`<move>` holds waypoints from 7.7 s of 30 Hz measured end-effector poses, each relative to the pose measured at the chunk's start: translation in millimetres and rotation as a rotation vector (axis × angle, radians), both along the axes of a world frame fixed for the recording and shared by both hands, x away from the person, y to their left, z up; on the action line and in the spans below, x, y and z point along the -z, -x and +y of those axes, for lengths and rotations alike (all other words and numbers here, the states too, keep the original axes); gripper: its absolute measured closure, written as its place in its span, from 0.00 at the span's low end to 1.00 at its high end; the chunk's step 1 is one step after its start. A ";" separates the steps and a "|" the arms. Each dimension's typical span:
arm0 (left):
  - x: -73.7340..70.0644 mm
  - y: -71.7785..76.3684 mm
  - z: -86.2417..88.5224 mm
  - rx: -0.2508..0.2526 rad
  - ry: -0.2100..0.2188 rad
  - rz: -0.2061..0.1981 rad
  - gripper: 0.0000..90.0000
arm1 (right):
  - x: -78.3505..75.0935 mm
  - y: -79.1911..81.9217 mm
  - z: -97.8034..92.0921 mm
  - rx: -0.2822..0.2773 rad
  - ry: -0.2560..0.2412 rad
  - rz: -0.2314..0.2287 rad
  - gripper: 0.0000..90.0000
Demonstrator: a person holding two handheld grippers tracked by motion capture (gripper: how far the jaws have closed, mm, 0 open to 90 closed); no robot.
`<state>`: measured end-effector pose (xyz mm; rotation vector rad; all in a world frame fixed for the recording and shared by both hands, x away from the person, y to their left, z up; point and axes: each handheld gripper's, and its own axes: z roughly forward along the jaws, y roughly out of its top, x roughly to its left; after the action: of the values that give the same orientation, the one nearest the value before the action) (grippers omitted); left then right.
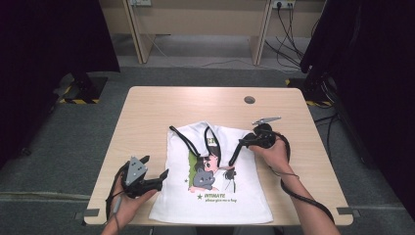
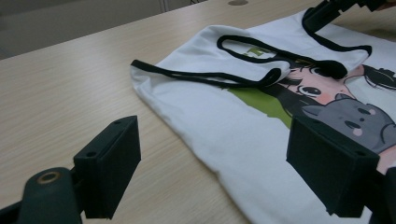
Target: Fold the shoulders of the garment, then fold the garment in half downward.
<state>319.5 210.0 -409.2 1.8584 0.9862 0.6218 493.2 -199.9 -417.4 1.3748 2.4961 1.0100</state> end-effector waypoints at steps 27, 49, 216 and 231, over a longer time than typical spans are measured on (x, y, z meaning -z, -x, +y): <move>-6.5 -37.8 -59.0 0.263 -0.147 0.009 0.40 | -26.2 25.8 15.0 -0.236 0.037 -0.076 0.50; 13.1 -95.2 -116.1 0.461 -0.463 0.089 0.93 | -9.0 58.7 31.3 -0.465 0.153 -0.127 0.77; 25.9 -191.9 -13.1 -0.025 0.166 0.304 0.92 | -6.6 -36.8 -34.2 0.061 -0.117 0.007 0.90; -13.6 -194.1 -0.2 -0.031 0.338 0.237 0.92 | -42.5 -43.1 -42.0 0.062 -0.238 -0.038 0.90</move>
<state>513.6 209.8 -395.6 1.6396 1.1950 0.2344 536.3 -241.8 -375.0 1.4683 2.3511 1.3426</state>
